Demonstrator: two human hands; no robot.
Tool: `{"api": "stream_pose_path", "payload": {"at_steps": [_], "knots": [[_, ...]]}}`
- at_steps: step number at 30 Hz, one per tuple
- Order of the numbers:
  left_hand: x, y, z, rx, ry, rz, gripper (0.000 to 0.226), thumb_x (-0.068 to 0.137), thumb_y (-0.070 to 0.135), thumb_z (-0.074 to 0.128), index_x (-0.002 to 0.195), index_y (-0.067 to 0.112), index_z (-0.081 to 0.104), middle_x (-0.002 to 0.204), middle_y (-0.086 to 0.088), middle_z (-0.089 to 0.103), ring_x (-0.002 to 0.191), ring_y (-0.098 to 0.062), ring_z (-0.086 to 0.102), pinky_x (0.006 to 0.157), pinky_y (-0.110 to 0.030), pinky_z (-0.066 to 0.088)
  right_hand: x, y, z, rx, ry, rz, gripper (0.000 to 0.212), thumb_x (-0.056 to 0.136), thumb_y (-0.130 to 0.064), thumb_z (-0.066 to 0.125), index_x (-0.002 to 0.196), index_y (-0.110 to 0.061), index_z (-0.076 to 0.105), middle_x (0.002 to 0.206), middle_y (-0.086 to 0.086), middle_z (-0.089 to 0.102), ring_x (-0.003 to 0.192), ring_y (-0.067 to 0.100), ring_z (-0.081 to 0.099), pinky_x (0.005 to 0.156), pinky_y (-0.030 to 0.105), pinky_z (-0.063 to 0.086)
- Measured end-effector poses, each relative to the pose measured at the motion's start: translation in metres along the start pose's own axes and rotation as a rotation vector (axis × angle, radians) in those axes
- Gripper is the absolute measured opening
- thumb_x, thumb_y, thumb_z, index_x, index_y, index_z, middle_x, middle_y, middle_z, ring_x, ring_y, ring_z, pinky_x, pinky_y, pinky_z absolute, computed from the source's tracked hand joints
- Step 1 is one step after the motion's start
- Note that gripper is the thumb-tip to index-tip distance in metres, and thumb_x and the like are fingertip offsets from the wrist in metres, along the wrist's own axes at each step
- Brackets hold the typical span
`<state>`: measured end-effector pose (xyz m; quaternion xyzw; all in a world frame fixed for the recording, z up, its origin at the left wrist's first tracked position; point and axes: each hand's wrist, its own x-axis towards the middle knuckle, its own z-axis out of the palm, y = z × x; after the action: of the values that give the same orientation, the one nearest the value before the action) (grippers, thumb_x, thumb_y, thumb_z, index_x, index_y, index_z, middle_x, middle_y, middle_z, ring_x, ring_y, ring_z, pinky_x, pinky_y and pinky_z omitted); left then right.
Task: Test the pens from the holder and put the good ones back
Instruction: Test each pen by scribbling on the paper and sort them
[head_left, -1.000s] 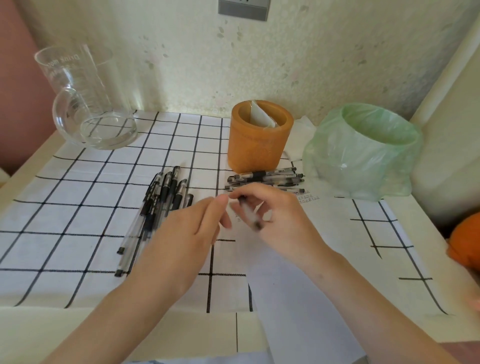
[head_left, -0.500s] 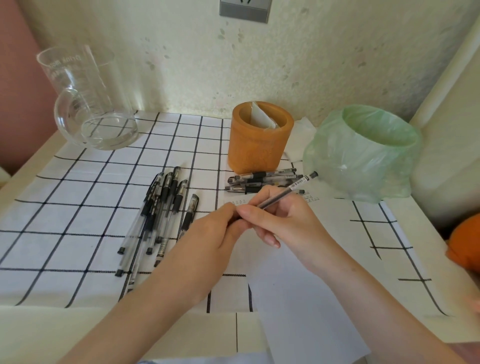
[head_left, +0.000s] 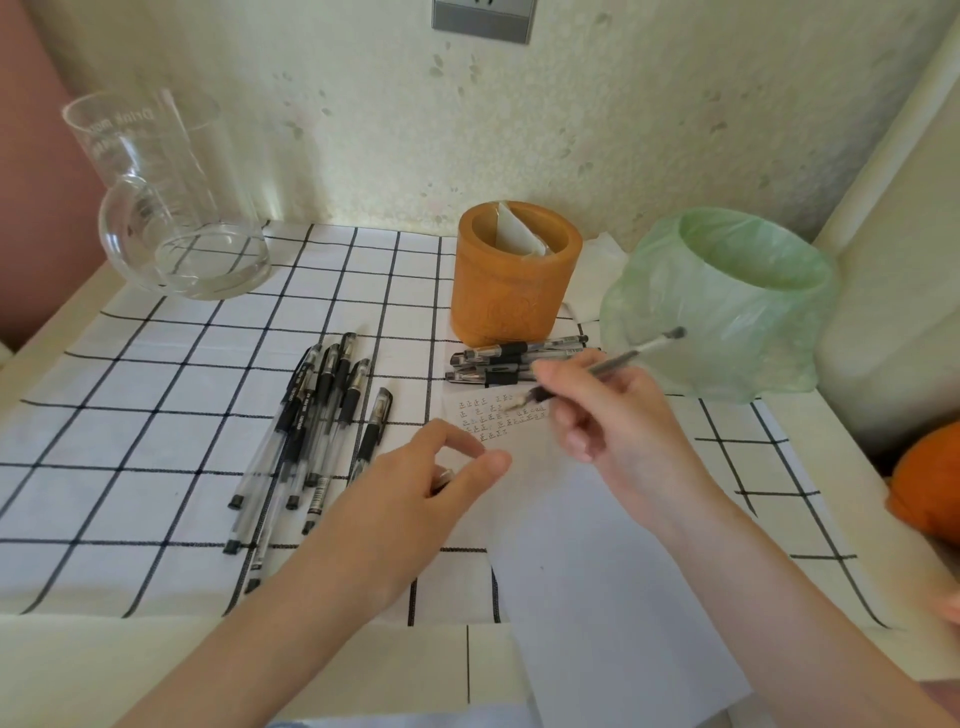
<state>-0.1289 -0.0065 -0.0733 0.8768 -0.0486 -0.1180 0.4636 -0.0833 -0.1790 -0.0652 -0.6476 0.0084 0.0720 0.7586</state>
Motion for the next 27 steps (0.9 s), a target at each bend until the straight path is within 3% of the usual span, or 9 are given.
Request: {"api": "stream_pose_path", "payload": {"at_steps": [4, 7, 9, 13, 16, 22, 27], "knots": [[-0.001, -0.008, 0.000, 0.292, -0.033, 0.032, 0.035, 0.083, 0.058, 0.049, 0.116, 0.048, 0.041, 0.064, 0.010, 0.049, 0.061, 0.000, 0.050, 0.057, -0.016, 0.040, 0.008, 0.000, -0.014, -0.080, 0.222, -0.038, 0.021, 0.083, -0.009, 0.070, 0.067, -0.010, 0.055, 0.052, 0.005, 0.059, 0.044, 0.019, 0.055, 0.038, 0.023, 0.032], [-0.001, -0.009, 0.005, 0.437, -0.121, 0.096, 0.053, 0.083, 0.060, 0.048, 0.130, 0.057, 0.025, 0.075, 0.011, 0.057, 0.072, -0.001, 0.057, 0.069, -0.018, 0.048, 0.012, 0.010, -0.011, -0.187, 0.195, -0.017, 0.007, 0.086, -0.008, 0.065, 0.081, -0.006, 0.061, 0.055, 0.006, 0.063, 0.049, 0.021, 0.061, 0.038, 0.023, 0.035], [0.001, -0.008, 0.007, 0.520, -0.145, 0.121, 0.060, 0.082, 0.063, 0.046, 0.135, 0.059, 0.016, 0.068, 0.011, 0.052, 0.065, -0.002, 0.052, 0.061, -0.016, 0.044, 0.014, 0.018, -0.009, -0.219, 0.176, 0.002, 0.006, 0.088, -0.011, 0.064, 0.084, -0.005, 0.064, 0.058, 0.008, 0.066, 0.050, 0.019, 0.062, 0.037, 0.023, 0.035], [0.004, -0.009, 0.011, 0.637, -0.162, 0.093, 0.069, 0.082, 0.066, 0.045, 0.139, 0.055, 0.010, 0.073, 0.011, 0.050, 0.079, -0.010, 0.054, 0.063, -0.022, 0.039, 0.022, 0.033, -0.007, -0.270, 0.239, -0.045, 0.029, 0.082, -0.022, 0.072, 0.060, -0.011, 0.057, 0.047, 0.006, 0.057, 0.039, 0.013, 0.047, 0.038, 0.019, 0.032], [0.004, -0.011, 0.012, 0.667, -0.153, 0.098, 0.069, 0.083, 0.064, 0.046, 0.141, 0.051, 0.011, 0.064, 0.014, 0.037, 0.077, -0.011, 0.047, 0.064, -0.024, 0.037, 0.030, 0.044, -0.006, -0.324, 0.335, -0.140, 0.042, 0.081, -0.024, 0.074, 0.049, -0.015, 0.049, 0.044, 0.002, 0.043, 0.042, 0.013, 0.036, 0.047, 0.022, 0.032], [0.005, -0.013, 0.013, 0.670, -0.135, 0.110, 0.068, 0.084, 0.063, 0.046, 0.141, 0.051, 0.011, 0.064, 0.015, 0.035, 0.075, -0.011, 0.044, 0.068, -0.024, 0.040, 0.037, 0.058, -0.005, -0.392, 0.392, -0.287, 0.037, 0.086, -0.006, 0.062, 0.055, -0.002, 0.043, 0.048, 0.005, 0.033, 0.046, 0.007, 0.028, 0.048, 0.015, 0.029], [0.005, -0.015, 0.014, 0.669, -0.134, 0.116, 0.068, 0.084, 0.063, 0.046, 0.141, 0.051, 0.011, 0.064, 0.015, 0.036, 0.078, -0.012, 0.047, 0.070, -0.025, 0.041, 0.037, 0.061, -0.006, -0.437, 0.335, -0.327, 0.036, 0.086, -0.004, 0.061, 0.056, 0.000, 0.041, 0.051, 0.011, 0.035, 0.050, 0.012, 0.031, 0.051, 0.014, 0.032]]}}
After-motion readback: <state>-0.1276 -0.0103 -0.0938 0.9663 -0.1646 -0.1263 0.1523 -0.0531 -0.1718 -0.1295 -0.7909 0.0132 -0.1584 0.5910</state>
